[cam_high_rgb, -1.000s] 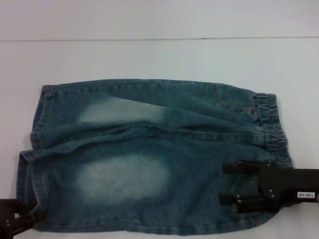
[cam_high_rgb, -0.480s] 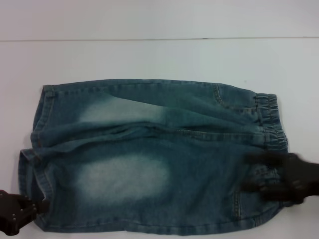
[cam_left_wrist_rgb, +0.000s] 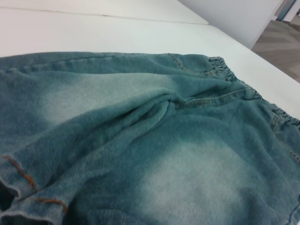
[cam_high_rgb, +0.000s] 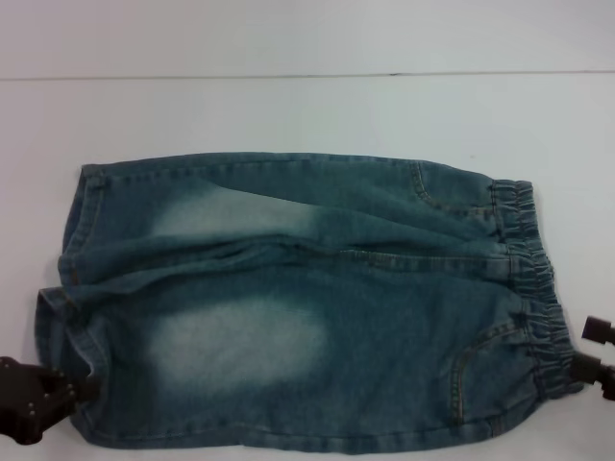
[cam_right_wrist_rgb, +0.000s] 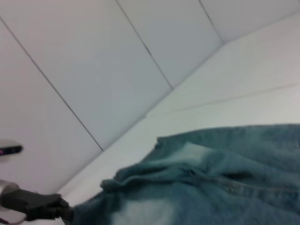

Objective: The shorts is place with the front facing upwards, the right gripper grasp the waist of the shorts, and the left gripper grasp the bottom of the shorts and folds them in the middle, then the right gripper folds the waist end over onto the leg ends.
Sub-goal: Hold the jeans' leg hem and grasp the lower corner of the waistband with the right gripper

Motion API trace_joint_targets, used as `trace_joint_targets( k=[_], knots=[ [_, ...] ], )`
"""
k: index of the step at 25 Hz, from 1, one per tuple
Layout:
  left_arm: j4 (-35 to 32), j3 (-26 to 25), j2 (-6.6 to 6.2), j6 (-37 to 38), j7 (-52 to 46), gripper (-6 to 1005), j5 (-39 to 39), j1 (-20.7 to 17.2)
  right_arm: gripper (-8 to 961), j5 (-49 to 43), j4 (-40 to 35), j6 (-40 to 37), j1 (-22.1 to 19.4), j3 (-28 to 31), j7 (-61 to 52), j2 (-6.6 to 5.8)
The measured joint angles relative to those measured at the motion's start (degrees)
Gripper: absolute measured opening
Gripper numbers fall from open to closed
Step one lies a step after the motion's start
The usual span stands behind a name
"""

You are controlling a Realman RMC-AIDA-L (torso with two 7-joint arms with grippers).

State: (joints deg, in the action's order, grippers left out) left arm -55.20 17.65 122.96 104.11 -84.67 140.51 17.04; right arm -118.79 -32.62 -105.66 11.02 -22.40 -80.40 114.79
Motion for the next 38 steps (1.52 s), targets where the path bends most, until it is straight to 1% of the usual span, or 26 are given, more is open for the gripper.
trace_joint_targets(
  k=[7,16,20,27,34,38],
  knots=[
    [0.00,0.23,0.08,0.05,-0.13,38,-1.11,0.39,945,-2.35,0.37,4.18,-0.38,0.09,-0.43,0.66],
    [0.00,0.07,-0.15,-0.09,-0.44,40,-1.19,0.61,922,-2.45,1.27,10.46,-0.29,0.38,-1.29,0.63],
    [0.05,0.25,-0.04,-0.31,-0.53,41,-1.21,0.75,912,-2.48,2.85,12.87,0.24,0.10,-1.87,0.18],
    [0.24,0.28,-0.06,-0.32,-0.62,42,-1.21,0.89,894,-2.71,3.04,13.70,0.65,-0.52,-2.35,0.23],
    [0.35,0.19,-0.16,-0.35,-0.65,43,-1.20,1.15,876,-6.07,3.18,14.30,2.18,-0.71,-4.90,0.30],
    [0.36,0.21,-0.26,-0.47,-0.67,44,-1.20,1.15,866,-6.53,3.18,14.02,2.70,-0.64,-5.10,0.34]
  ],
)
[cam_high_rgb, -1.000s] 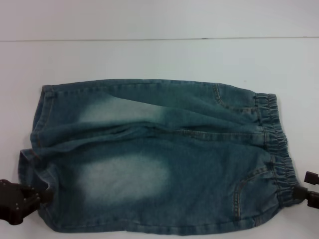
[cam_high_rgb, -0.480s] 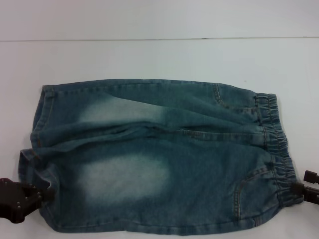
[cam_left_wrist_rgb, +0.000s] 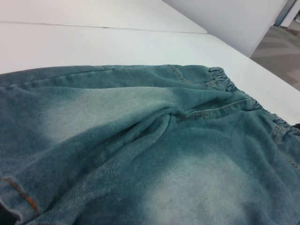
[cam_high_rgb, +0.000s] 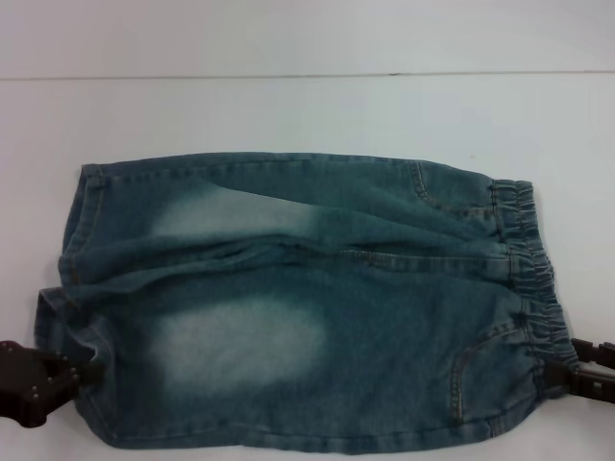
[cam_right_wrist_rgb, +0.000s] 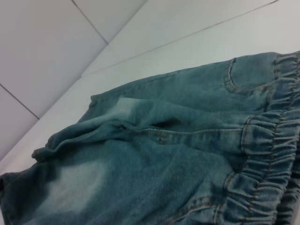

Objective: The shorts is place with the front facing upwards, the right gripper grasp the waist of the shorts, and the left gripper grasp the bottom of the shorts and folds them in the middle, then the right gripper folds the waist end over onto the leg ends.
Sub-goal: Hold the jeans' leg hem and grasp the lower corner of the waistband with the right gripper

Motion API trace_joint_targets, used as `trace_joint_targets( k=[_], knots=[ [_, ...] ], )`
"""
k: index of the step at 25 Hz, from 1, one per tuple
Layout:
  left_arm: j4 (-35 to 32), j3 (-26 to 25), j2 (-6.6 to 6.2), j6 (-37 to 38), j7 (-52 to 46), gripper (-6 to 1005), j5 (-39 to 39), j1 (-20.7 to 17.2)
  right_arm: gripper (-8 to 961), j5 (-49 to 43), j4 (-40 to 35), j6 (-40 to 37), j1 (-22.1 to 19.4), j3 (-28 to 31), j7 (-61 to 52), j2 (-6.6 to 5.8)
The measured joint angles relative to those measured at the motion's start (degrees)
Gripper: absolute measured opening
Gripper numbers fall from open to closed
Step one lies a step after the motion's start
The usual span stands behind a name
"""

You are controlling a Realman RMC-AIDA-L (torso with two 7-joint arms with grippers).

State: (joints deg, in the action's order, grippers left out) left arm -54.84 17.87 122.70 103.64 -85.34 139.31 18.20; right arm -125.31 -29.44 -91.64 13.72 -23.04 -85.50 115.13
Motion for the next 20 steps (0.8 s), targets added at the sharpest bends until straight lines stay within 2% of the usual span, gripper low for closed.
trace_joint_targets(
  k=[20],
  knots=[
    [0.00,0.15,0.17,0.29,0.00,48,0.02,0.35,815,-1.23,-0.01,-2.81,1.60,-0.10,-0.95,-0.26]
  ],
)
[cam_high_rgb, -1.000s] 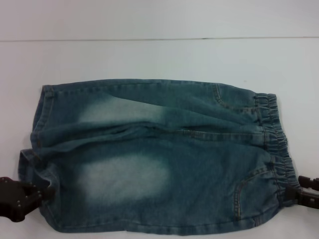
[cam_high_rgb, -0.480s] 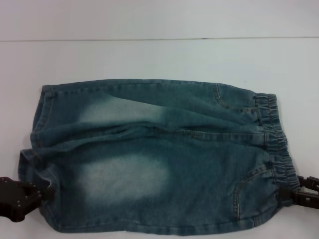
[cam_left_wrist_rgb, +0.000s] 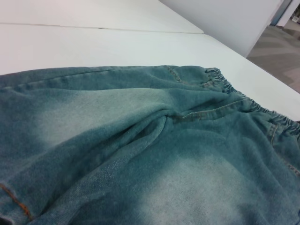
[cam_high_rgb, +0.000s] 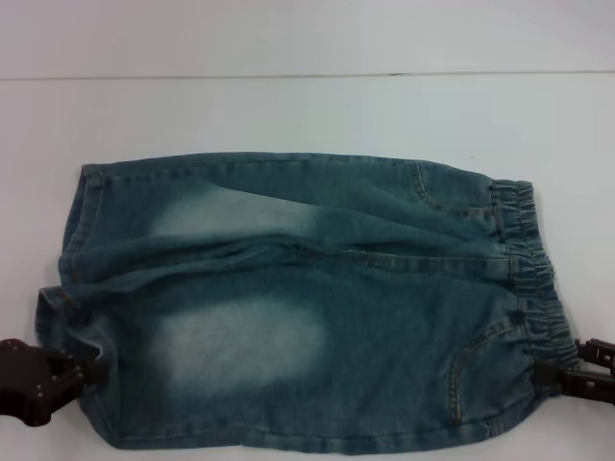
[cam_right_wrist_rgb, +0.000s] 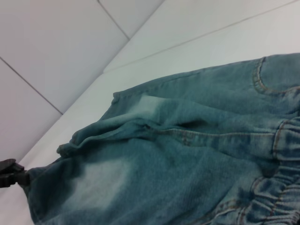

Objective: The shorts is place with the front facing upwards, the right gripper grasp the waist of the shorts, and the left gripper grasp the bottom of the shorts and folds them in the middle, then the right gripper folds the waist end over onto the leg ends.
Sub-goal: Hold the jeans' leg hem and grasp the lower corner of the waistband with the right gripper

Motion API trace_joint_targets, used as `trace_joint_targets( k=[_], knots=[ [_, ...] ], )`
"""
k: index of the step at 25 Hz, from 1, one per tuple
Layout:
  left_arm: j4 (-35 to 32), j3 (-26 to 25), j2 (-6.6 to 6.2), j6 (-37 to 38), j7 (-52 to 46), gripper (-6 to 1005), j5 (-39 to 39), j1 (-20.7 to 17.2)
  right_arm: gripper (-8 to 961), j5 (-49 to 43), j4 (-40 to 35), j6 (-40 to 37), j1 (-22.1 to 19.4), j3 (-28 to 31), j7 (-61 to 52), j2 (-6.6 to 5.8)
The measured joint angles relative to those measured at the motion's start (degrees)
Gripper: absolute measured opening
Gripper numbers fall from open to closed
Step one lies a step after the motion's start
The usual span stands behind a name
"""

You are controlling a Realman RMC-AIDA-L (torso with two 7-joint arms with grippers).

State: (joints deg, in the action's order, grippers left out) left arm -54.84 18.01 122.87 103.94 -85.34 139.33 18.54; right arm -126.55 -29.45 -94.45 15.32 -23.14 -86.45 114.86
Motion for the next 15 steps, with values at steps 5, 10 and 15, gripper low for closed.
trace_joint_targets(
  k=[5,10,15],
  knots=[
    [0.00,0.00,0.00,0.11,0.00,48,-0.03,0.08,802,-0.36,-0.53,-1.58,0.18,-0.16,-0.49,-0.20],
    [0.01,0.04,0.05,-0.04,0.00,49,-0.03,0.16,789,-0.73,-0.69,-2.04,0.44,-1.16,-0.72,-0.63],
    [0.08,0.09,0.10,-0.08,0.00,50,-0.03,0.25,737,-3.60,-0.91,-1.77,1.72,-1.99,-0.86,-0.87]
  ],
)
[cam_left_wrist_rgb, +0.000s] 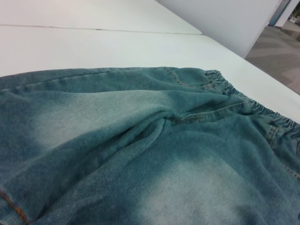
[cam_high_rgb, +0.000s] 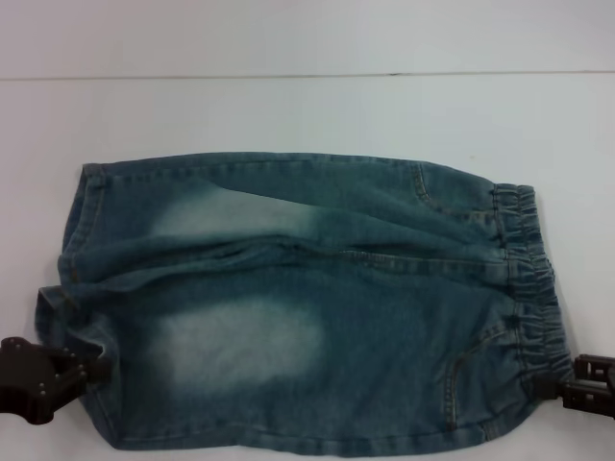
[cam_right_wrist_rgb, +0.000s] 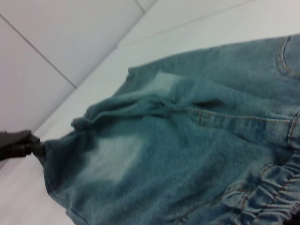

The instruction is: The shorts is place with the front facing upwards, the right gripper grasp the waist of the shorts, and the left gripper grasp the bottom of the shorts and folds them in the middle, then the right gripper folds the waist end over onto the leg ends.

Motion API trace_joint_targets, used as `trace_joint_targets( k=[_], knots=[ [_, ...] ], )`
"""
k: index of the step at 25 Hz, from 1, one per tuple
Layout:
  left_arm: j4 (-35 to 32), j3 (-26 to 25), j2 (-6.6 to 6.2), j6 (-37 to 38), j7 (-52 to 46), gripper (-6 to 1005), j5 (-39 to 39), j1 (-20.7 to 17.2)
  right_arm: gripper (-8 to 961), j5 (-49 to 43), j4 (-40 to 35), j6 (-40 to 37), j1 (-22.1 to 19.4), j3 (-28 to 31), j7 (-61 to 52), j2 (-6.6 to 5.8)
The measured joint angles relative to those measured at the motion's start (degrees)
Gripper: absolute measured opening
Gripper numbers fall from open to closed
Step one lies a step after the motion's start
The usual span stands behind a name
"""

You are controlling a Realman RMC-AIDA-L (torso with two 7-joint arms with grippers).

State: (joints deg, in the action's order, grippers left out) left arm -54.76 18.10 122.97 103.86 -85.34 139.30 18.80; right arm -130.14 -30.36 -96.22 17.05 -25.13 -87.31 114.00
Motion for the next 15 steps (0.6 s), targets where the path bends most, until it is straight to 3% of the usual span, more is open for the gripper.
trace_joint_targets(
  k=[10,15],
  knots=[
    [-0.04,-0.37,-0.08,0.24,0.00,52,-0.21,0.40,283,-1.03,-3.06,-1.43,0.95,-0.01,0.44,0.50],
    [0.01,-0.44,-0.06,0.10,0.00,53,-0.24,0.68,180,-0.87,-3.59,-2.97,1.27,-0.01,0.52,0.28]
  ],
)
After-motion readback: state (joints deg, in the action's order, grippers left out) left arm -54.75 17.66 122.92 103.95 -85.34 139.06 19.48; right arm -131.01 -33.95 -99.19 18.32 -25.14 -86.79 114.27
